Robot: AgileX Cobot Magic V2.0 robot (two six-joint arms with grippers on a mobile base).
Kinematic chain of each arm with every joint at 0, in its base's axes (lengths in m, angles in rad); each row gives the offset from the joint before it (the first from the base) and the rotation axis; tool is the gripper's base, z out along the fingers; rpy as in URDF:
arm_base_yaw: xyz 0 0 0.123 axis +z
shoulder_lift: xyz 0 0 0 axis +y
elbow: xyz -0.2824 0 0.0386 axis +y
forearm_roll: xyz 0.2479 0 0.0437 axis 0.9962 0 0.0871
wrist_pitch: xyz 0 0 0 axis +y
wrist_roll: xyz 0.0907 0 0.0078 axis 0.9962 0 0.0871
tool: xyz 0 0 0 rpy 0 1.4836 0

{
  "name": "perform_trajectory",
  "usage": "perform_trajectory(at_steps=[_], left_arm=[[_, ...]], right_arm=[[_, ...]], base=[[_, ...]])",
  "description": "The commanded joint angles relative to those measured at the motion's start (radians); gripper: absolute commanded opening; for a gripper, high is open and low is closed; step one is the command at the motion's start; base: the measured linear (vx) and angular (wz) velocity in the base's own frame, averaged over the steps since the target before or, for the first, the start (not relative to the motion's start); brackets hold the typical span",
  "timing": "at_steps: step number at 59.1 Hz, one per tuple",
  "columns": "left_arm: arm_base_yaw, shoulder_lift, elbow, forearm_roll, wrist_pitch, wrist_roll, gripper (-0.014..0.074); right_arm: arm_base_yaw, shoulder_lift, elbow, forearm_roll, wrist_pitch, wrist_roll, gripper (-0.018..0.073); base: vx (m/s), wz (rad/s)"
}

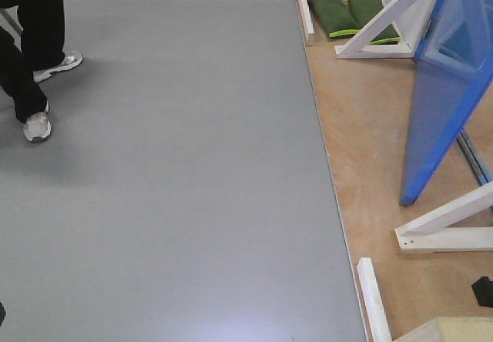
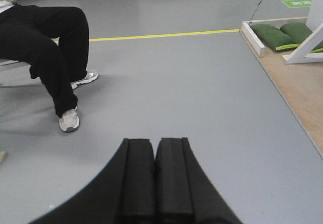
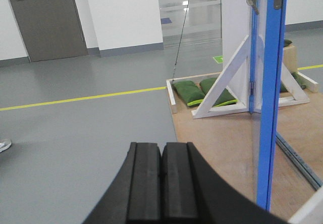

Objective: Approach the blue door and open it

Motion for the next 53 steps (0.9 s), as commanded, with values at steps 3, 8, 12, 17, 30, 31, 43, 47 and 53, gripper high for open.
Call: perform_trajectory(at_steps=[3,8,12,17,30,31,43,47,53], left_arm=[[0.001,-0.016,0.004,0.000,-0.078,-0.003,0.0070],[0.001,-0.016,0.004,0.000,-0.079,-0.003,0.0070],[0.001,-0.016,0.004,0.000,-0.077,-0.003,0.0070],[0.001,-0.015,0.004,0.000,-0.077,-0.003,0.0070],[0.001,-0.013,0.004,0.000,-0.079,-0.003,0.0070],[0.001,-0.013,0.004,0.000,-0.079,-0.003,0.0070],[0.001,-0.013,0.004,0.000,-0.078,-0.003,0.0070],[0.001,-0.015,0.004,0.000,-0.079,-0.003,0.0070],[0.001,-0.015,0.004,0.000,-0.078,-0.003,0.0070]], right_arm=[[-0.007,-0.020,0.019,-0.002,-0.083,-0.006,0.0006],[-0.007,-0.020,0.019,-0.002,-0.083,-0.006,0.0006],[-0.007,-0.020,0.019,-0.002,-0.083,-0.006,0.0006],[-0.007,-0.020,0.019,-0.002,-0.083,-0.006,0.0006],[-0.004,-0.020,0.019,-0.002,-0.083,-0.006,0.0006],[-0.004,-0.020,0.019,-0.002,-0.083,-0.006,0.0006],[-0.005,-0.020,0.019,-0.002,-0.083,-0.006,0.0006],[-0.005,-0.020,0.019,-0.002,-0.083,-0.006,0.0006],[-0.005,-0.020,0.019,-0.002,-0.084,-0.006,0.0006]], base=[[0.43,-0.05],[0.42,-0.04],[0.41,-0.03],[0.40,-0.03],[0.38,0.00],[0.37,0.02],[0.35,0.04],[0.33,0.03],[0.32,0.02]])
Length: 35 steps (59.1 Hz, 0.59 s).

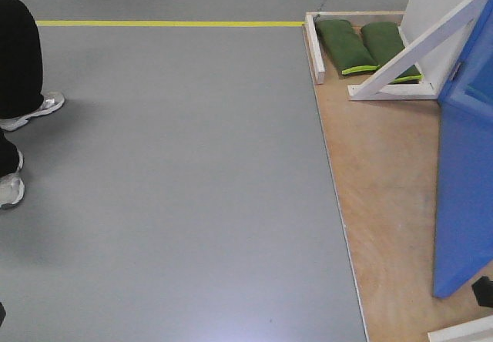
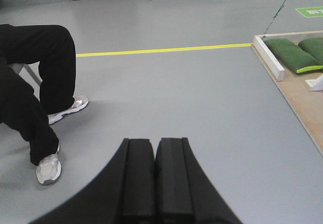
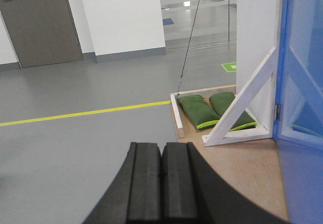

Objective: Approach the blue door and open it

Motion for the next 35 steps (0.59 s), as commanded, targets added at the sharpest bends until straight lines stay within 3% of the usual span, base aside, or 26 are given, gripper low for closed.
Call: perform_trajectory(at_steps=[1,35], left_arm=[[0.001,-0.015,0.004,0.000,-0.078,-0.003,0.0070],[0.001,-0.016,0.004,0.000,-0.078,-0.003,0.0070]], right_arm=[[-0.005,-0.020,0.019,-0.002,-0.084,-0.006,0.0006],[-0.005,-0.020,0.019,-0.002,-0.084,-0.006,0.0006]], base=[[0.32,0.01],[0.28,-0.03]])
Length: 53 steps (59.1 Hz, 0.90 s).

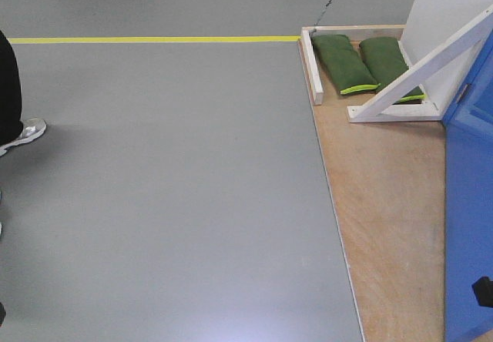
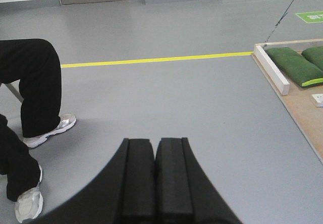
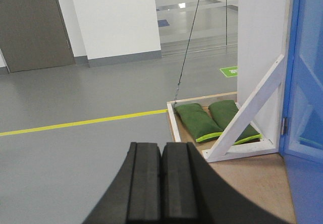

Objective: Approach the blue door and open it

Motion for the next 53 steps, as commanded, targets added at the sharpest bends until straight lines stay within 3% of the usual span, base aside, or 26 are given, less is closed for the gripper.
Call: perform_trajectory(at_steps=[1,53], left_arm=[[0.001,-0.016,0.004,0.000,-0.078,-0.003,0.0070],[0.001,-0.015,0.004,0.000,-0.079,-0.003,0.0070]], right_arm=[[-0.005,-0.020,0.019,-0.002,-0.084,-0.006,0.0006],[-0.005,-0.020,0.019,-0.002,-0.081,-0.006,0.0006]], base=[[0.19,-0.02],[0.09,-0.01]])
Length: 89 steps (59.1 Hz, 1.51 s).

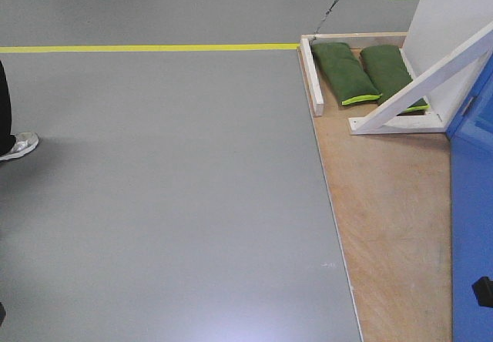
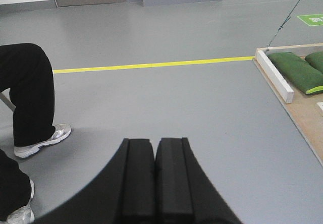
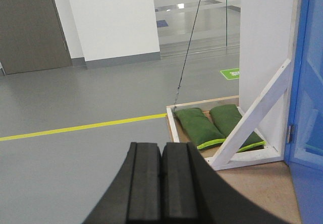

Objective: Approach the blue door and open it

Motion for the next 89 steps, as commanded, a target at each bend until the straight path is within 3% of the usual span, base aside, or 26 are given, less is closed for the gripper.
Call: perform_trajectory(at_steps=[1,15,22,32,48,55,65,89], left_arm=[[0.001,-0.015,0.004,0.000,-0.079,-0.003,0.0070],[0.001,-0.015,0.004,0.000,-0.078,-0.003,0.0070],[0.001,-0.015,0.004,0.000,-0.078,-0.003,0.0070],[0.001,-0.015,0.004,0.000,-0.078,-0.003,0.0070],[0.001,-0.015,0.004,0.000,-0.078,-0.003,0.0070],[0.001,-0.015,0.004,0.000,-0.078,-0.003,0.0070],[0.001,-0.015,0.004,0.000,-0.078,-0.003,0.0070],[0.001,-0.015,0.004,0.000,-0.078,-0.003,0.0070]], right_arm=[[-0.005,-0.020,0.019,-0.002,-0.081,-0.006,0.0006],[0.033,-0.013,0.015,-0.002,-0.077,-0.006,0.0006],[0.000,0.071,-0.032,-0.003,-0.076,-0.006,0.0006],[-0.067,0.298,-0.177,0.016,-0.076,-0.006,0.0006],[-0.069,0.585,-0.440,0.026,-0.078,-0.006,0.0006],[-0.085,0.655,-0.528,0.094,-0.078,-0.006,0.0006],[-0.232,0.720,-0.613,0.291,-0.079,-0.006,0.0006],[-0.775,0.730,-0.635,0.929,-0.084,-0.006,0.0006]], base=[[0.00,0.00],[0.00,0.00],[0.00,0.00],[0.00,0.00],[0.00,0.00],[0.00,0.00],[0.00,0.00],[0.00,0.00]])
